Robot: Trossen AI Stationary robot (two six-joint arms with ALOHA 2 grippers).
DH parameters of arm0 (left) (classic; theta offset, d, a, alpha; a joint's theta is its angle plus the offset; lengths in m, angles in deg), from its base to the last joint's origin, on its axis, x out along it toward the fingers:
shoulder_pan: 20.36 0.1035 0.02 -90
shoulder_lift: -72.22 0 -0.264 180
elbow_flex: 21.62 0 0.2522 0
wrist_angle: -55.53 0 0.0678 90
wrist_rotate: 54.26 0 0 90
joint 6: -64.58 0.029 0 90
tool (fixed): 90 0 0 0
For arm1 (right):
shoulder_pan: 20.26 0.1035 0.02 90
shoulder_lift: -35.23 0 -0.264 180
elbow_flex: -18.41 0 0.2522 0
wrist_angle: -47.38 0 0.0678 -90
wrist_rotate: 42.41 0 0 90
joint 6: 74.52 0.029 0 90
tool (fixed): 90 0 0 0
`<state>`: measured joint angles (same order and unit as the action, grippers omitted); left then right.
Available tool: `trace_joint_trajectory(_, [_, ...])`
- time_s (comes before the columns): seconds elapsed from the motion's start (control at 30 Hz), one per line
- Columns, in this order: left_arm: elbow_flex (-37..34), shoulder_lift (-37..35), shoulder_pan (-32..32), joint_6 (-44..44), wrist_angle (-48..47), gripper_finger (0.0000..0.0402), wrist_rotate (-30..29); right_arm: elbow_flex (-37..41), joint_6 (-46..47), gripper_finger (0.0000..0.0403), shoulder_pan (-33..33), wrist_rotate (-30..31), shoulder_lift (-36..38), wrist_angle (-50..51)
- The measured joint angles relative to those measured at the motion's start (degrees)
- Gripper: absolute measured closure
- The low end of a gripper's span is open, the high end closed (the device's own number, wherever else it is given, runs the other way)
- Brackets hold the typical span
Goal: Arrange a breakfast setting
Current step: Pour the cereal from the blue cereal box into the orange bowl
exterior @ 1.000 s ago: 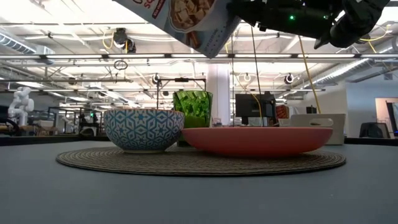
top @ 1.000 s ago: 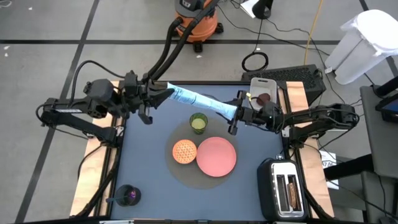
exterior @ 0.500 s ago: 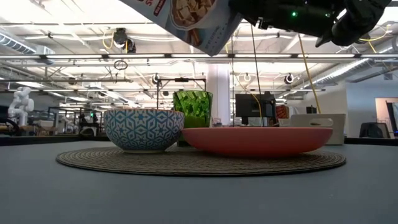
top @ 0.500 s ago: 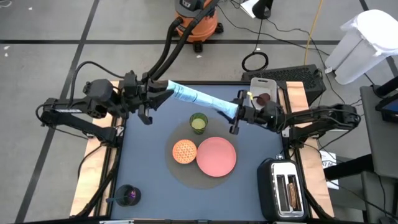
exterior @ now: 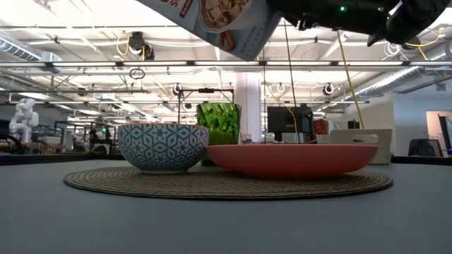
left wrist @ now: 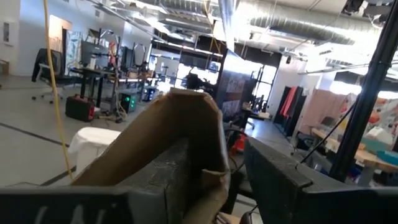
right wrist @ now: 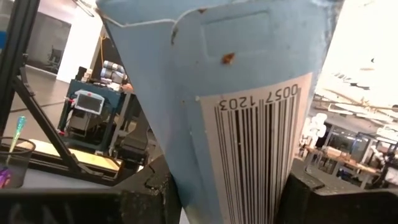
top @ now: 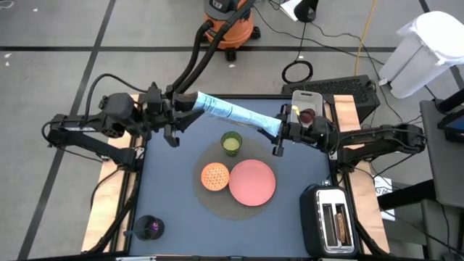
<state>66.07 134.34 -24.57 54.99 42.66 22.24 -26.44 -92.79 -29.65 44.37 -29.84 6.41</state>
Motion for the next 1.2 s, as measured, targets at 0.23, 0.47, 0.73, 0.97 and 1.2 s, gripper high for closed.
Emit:
trace_joint_trajectory(0.23, [0.0, -2.1, 0.0, 2.0, -2.4, 0.0245, 0.0, 0.0, 1.0, 0.0237, 0.0, 0.2, 3.7, 7.4])
trace_joint_trajectory(0.47, [0.0, -4.8, 0.0, 2.0, -8.0, 0.0245, 0.0, 0.0, 1.1, 0.0237, 0.0, 0.2, 6.8, 12.2])
trace_joint_trajectory(0.73, [0.0, -9.1, 0.0, 1.6, -14.7, 0.0245, 0.0, 0.0, 2.9, 0.0237, 0.0, 0.2, 11.8, 19.0])
trace_joint_trajectory(0.97, [0.0, -12.2, 0.0, 1.6, -21.9, 0.0245, -0.1, 0.0, 4.4, 0.0237, 0.0, 0.2, 17.0, 27.8])
trace_joint_trajectory(1.2, [0.0, -13.2, 0.0, 1.6, -34.8, 0.0245, -9.5, 0.0, 7.2, 0.0236, 0.0, 0.2, 22.2, 35.2])
